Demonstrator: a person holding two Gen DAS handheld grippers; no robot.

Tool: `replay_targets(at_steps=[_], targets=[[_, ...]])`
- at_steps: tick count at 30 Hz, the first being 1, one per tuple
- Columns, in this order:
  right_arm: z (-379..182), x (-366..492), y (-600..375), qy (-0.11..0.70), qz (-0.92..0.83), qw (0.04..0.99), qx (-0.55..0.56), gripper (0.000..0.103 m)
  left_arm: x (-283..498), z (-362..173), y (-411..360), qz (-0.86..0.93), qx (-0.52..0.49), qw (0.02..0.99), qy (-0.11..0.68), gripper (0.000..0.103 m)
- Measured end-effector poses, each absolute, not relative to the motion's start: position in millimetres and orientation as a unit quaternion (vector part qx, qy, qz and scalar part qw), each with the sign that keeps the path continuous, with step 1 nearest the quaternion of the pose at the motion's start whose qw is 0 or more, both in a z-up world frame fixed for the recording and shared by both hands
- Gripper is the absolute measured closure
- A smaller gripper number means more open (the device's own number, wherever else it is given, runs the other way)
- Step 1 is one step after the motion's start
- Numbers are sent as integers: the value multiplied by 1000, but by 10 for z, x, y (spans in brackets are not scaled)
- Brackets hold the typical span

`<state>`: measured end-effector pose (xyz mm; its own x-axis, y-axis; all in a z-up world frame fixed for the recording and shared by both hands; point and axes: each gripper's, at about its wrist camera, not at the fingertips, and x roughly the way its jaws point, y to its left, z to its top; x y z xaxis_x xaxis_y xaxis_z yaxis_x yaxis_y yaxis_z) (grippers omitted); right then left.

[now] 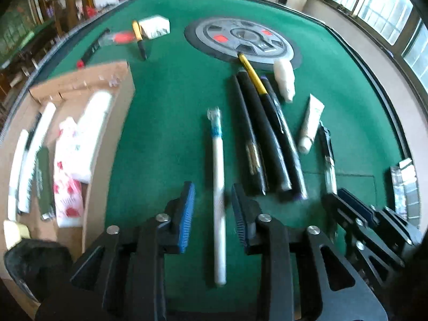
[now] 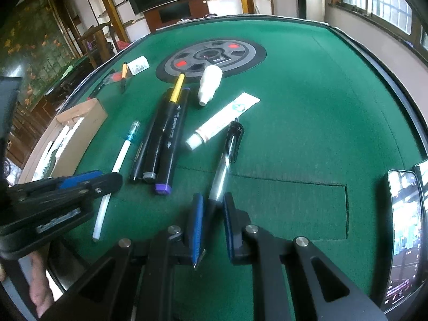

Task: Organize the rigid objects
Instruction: 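Carry both pens over the cardboard tray with both tools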

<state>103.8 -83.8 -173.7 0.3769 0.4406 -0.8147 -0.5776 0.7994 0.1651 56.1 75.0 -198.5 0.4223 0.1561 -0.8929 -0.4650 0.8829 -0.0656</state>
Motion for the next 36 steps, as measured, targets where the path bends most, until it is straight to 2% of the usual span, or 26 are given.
replay_targets(at_steps=[4, 13, 23, 28, 36], targets=[[-1740, 1010, -845, 463, 302, 831, -69, 91, 483, -1969, 781, 194, -155, 830, 500, 94], [-1776, 993, -948, 474, 305, 826, -1, 92, 403, -1979, 733, 160, -133, 846, 491, 95], [-1801, 1052, -1030, 498, 307, 809, 55, 92, 409, -2001, 794, 156, -156, 852, 475, 95], [-1788, 1012, -1021, 492, 306, 814, 45, 92, 409, -2000, 875, 150, -185, 845, 479, 96], [-1753, 1043, -1176, 479, 336, 805, 103, 93, 234, -1861, 856, 134, -221, 853, 454, 96]])
